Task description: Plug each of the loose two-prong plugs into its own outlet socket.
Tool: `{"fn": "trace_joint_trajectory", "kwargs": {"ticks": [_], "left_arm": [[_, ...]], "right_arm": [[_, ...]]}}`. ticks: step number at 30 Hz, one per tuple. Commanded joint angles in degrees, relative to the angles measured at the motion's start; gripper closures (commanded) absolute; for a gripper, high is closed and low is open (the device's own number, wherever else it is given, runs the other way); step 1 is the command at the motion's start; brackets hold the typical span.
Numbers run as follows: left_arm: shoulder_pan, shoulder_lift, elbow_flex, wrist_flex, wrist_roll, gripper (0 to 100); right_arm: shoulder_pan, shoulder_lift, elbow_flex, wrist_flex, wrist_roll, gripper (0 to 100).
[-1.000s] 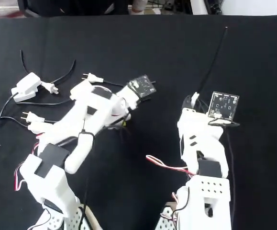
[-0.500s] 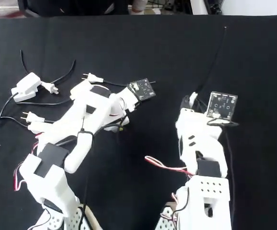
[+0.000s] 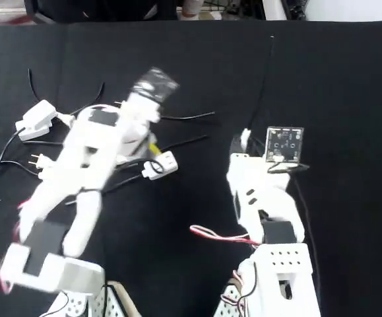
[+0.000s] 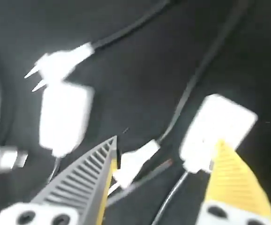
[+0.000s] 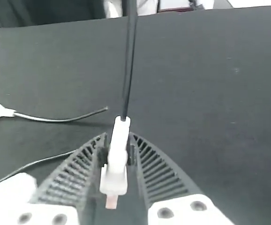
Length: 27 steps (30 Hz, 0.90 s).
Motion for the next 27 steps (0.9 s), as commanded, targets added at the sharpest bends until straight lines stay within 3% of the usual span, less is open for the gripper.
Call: {"fn": "trace_joint_trajectory", "kwargs": {"ticks": [1,7,12,19,27], "left_arm": [[-8.3,-14.5,8.0,0.4,5.6,69],[-25.6,-36.7,27.8,-0.4,7.1,69],[-36.2,-46.9,45.1,-9.0,5.2,69],[-41.9,-49.1,57.2,-17.0,2.4,69],[-40.7,-49.7,59.6,-19.5,2.7,69]], "right_arm": [[-4.7,-0.4,-0.5,-0.3,0.4,98.6],[-10.4,6.9,-1.2,-7.2,3.5,98.6],[-13.2,26.2,-7.7,-15.8,3.6,98.6],[-19.6,39.8,-8.8,-33.4,9.8,98.6],[-24.7,44.9,-8.7,-44.1,11.4,98.6]]}}
